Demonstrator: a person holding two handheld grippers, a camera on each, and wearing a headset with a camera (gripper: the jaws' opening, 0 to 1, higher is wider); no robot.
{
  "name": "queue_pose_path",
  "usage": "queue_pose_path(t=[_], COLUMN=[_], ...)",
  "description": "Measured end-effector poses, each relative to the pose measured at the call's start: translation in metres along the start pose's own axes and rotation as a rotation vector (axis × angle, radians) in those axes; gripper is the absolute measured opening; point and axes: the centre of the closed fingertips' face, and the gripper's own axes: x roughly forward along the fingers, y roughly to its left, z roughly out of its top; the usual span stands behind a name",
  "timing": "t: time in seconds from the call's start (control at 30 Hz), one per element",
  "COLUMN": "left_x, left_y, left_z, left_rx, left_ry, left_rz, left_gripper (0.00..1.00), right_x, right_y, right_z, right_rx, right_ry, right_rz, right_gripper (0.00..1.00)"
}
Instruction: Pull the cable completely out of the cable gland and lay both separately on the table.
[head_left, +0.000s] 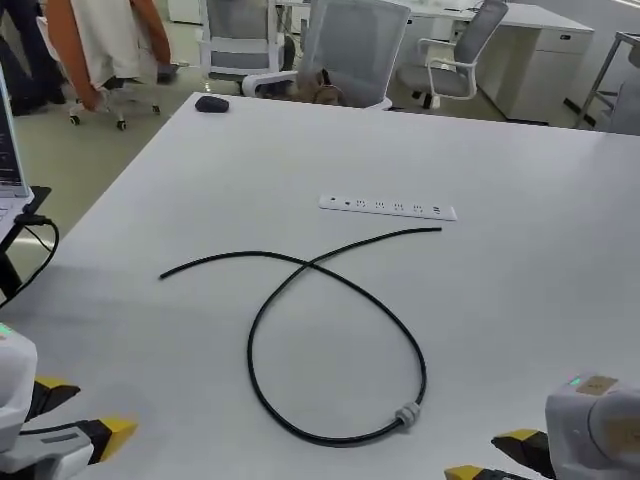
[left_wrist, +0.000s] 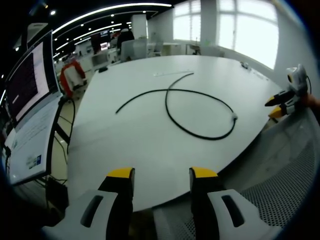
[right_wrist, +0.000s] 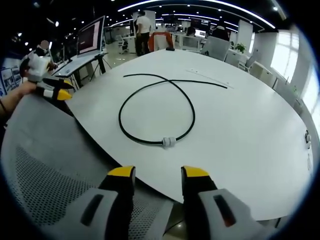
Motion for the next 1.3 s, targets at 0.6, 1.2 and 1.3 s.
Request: queue_pose_path(t=[0.6, 1.2, 1.3], left_x=[0.0003, 0.0015, 0.0021], left_y=[-0.001, -0.0032, -0.0043], left_z=[-0.002, -0.0054, -0.006], left_rx=[0.001, 0.007, 0.008], left_ry=[0.01, 0.032, 0.036], left_rz=[-0.004, -0.017, -0.025], left_gripper=[0.45, 0.44, 0.44], right_x=[0.0002, 0.0012, 0.0015], right_y=[0.0012, 0.0035, 0.0043], right_z=[-0.0005, -0.0001, 0.0004], right_rx=[0.002, 0.0, -0.002], right_ry=[0.002, 0.003, 0.001], right_rz=[0.007, 0.021, 0.025], right_gripper=[0.37, 0.36, 0.35])
